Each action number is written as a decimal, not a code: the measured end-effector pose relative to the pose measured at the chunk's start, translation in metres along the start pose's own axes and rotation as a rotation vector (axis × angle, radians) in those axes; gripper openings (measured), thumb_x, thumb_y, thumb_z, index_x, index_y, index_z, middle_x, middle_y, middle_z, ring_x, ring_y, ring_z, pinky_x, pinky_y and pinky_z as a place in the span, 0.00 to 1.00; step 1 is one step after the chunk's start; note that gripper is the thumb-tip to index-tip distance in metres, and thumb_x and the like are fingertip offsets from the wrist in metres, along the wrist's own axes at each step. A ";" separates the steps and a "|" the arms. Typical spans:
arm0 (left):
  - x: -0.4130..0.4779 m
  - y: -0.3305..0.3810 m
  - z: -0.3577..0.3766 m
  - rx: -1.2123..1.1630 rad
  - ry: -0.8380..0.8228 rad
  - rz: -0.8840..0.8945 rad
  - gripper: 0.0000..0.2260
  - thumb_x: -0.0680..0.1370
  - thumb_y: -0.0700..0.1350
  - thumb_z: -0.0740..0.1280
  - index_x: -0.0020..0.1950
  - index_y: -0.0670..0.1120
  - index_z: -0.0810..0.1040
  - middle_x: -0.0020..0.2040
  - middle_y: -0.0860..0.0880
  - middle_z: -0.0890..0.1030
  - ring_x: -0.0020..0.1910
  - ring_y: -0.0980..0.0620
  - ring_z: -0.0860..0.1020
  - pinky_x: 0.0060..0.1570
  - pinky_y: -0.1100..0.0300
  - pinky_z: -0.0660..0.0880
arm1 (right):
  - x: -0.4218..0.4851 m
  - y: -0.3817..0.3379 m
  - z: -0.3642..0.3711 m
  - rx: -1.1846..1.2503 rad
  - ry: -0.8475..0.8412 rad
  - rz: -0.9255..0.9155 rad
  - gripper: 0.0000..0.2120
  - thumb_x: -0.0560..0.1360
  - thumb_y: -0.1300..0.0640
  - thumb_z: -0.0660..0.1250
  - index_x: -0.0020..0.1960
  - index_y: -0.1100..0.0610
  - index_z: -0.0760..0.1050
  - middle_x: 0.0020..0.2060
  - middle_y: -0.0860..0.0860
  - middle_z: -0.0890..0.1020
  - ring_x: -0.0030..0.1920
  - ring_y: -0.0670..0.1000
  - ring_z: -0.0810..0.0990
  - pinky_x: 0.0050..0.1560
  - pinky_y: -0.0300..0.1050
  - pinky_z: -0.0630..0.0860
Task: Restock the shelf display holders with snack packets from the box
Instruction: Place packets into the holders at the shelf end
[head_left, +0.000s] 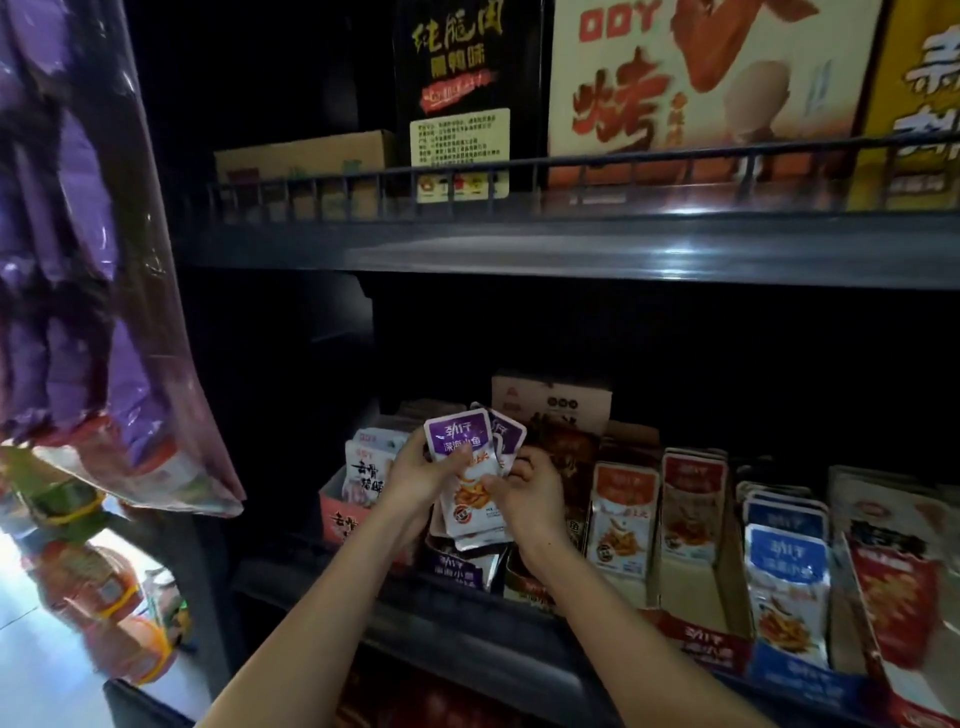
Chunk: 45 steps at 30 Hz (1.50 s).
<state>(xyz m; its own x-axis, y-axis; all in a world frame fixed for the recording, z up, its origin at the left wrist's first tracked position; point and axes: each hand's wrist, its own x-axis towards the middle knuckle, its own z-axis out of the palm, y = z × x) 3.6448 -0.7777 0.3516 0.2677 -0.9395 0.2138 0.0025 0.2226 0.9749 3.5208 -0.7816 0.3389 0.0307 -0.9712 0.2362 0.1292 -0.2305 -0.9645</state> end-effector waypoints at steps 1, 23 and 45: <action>0.002 0.000 -0.001 -0.010 0.001 0.008 0.15 0.73 0.42 0.72 0.58 0.42 0.75 0.51 0.40 0.83 0.49 0.42 0.82 0.47 0.48 0.80 | 0.002 0.000 0.002 0.006 0.001 -0.010 0.14 0.73 0.71 0.67 0.50 0.54 0.71 0.43 0.50 0.80 0.45 0.49 0.81 0.43 0.39 0.78; -0.015 -0.020 -0.012 0.129 -0.132 0.023 0.40 0.68 0.28 0.72 0.72 0.56 0.62 0.61 0.50 0.75 0.49 0.57 0.81 0.44 0.58 0.80 | -0.001 -0.002 -0.019 -0.738 -0.309 0.010 0.13 0.76 0.60 0.65 0.60 0.51 0.74 0.47 0.46 0.79 0.50 0.48 0.79 0.53 0.47 0.77; -0.007 -0.010 -0.019 0.736 -0.187 0.096 0.22 0.70 0.37 0.74 0.62 0.44 0.73 0.54 0.49 0.75 0.54 0.51 0.77 0.54 0.58 0.75 | 0.033 0.012 -0.031 -0.449 0.114 0.081 0.14 0.76 0.54 0.67 0.61 0.55 0.77 0.49 0.53 0.83 0.49 0.53 0.81 0.54 0.52 0.78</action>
<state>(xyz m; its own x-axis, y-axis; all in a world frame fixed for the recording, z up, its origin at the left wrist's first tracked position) 3.6608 -0.7681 0.3395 0.0667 -0.9678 0.2426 -0.6723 0.1361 0.7277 3.4927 -0.8183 0.3310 -0.0893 -0.9817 0.1682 -0.3118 -0.1329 -0.9408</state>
